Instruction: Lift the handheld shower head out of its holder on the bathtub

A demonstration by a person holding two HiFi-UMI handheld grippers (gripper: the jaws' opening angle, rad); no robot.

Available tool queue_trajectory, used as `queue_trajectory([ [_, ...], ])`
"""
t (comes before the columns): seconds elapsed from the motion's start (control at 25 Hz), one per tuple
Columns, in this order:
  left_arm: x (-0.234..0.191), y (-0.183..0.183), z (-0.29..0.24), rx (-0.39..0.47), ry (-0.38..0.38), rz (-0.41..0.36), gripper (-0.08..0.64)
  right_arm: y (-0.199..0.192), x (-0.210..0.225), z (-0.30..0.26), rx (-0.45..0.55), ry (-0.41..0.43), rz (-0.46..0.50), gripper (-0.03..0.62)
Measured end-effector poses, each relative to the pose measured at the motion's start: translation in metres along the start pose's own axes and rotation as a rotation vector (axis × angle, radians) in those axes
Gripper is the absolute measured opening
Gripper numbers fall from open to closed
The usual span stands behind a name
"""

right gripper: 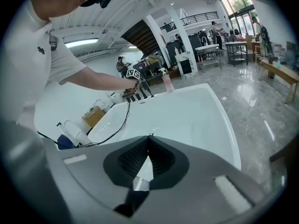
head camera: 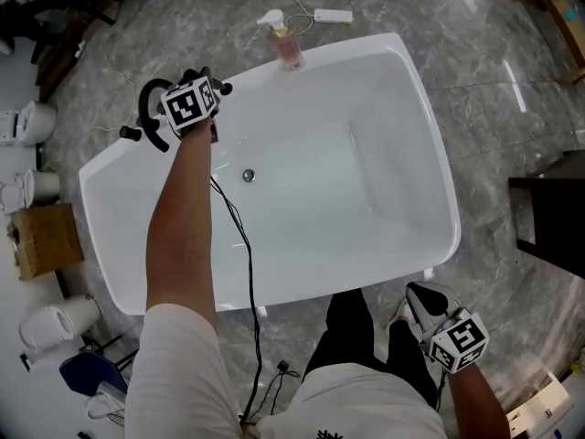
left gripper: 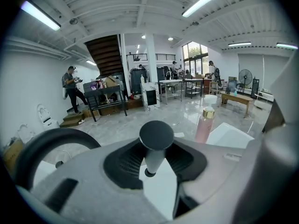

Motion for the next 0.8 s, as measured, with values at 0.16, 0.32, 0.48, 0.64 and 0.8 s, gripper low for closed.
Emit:
queue_trajectory([
  [0.16, 0.004, 0.008, 0.023, 0.017, -0.014, -0.008, 0.138, 0.0, -0.005, 0.012, 0.023, -0.01, 0.015, 0.012],
  [0.32, 0.007, 0.017, 0.047, 0.041, -0.018, -0.009, 0.138, 0.005, -0.01, 0.027, 0.049, -0.021, 0.026, 0.014],
  [0.48, 0.009, 0.023, 0.072, 0.067, -0.013, 0.002, 0.138, 0.01, -0.012, 0.04, 0.078, -0.027, 0.041, 0.012],
  [0.64, 0.014, 0.029, 0.101, 0.082, -0.01, 0.004, 0.138, 0.01, -0.018, 0.052, 0.092, -0.011, 0.062, 0.014],
  [0.8, 0.021, 0.034, 0.132, 0.094, -0.011, -0.001, 0.138, 0.006, -0.028, 0.065, 0.095, 0.012, 0.083, 0.012],
])
Point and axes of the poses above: the fingertips, and each gripper's own axes: z backward along the fingers, x to its right, y out of its top, the point moved 3 cm from there along z, backward along the fingers, and after that the axes turned 8 degrees about -z, right-handed, at the moved point
